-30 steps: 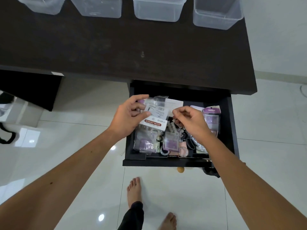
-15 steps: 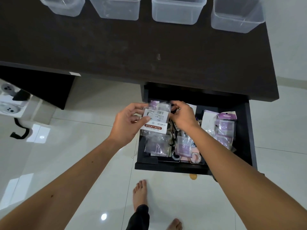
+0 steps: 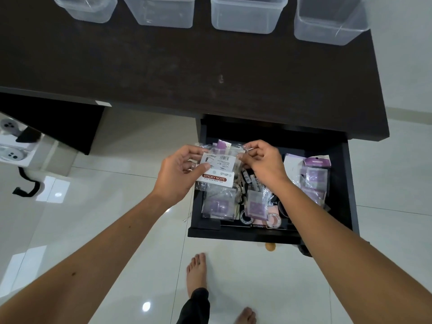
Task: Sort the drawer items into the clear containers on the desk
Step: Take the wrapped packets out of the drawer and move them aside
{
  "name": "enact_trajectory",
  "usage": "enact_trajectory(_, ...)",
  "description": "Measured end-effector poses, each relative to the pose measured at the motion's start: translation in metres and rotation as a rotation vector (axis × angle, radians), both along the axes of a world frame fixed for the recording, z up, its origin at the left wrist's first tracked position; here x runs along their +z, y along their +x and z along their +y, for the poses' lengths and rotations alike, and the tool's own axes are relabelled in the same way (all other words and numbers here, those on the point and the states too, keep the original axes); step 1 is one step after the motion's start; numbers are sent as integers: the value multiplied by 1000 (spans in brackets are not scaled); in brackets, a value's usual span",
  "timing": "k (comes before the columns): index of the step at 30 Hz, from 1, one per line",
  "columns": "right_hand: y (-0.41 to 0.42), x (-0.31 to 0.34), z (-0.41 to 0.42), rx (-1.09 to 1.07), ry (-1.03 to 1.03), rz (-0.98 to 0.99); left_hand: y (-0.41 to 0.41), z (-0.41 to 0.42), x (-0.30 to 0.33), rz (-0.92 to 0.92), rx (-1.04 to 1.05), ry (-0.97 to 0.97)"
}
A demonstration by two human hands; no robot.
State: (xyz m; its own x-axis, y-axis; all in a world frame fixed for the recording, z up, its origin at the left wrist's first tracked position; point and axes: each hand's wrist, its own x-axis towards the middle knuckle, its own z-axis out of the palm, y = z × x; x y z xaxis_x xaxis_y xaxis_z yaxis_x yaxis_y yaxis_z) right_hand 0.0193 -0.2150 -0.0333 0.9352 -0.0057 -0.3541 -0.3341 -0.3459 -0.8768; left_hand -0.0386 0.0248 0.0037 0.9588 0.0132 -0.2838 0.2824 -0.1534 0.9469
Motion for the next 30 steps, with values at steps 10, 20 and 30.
enact_trajectory(10,-20,41,-45,-53,70,-61,8,-18,7,-31,3,14)
enact_trajectory(20,-54,87,-115,-172,106,-204,8,-83,5,-48,-64,-34)
enact_trajectory(30,-66,59,-103,-105,7,-128,2,-114,0,-84,-257,-80)
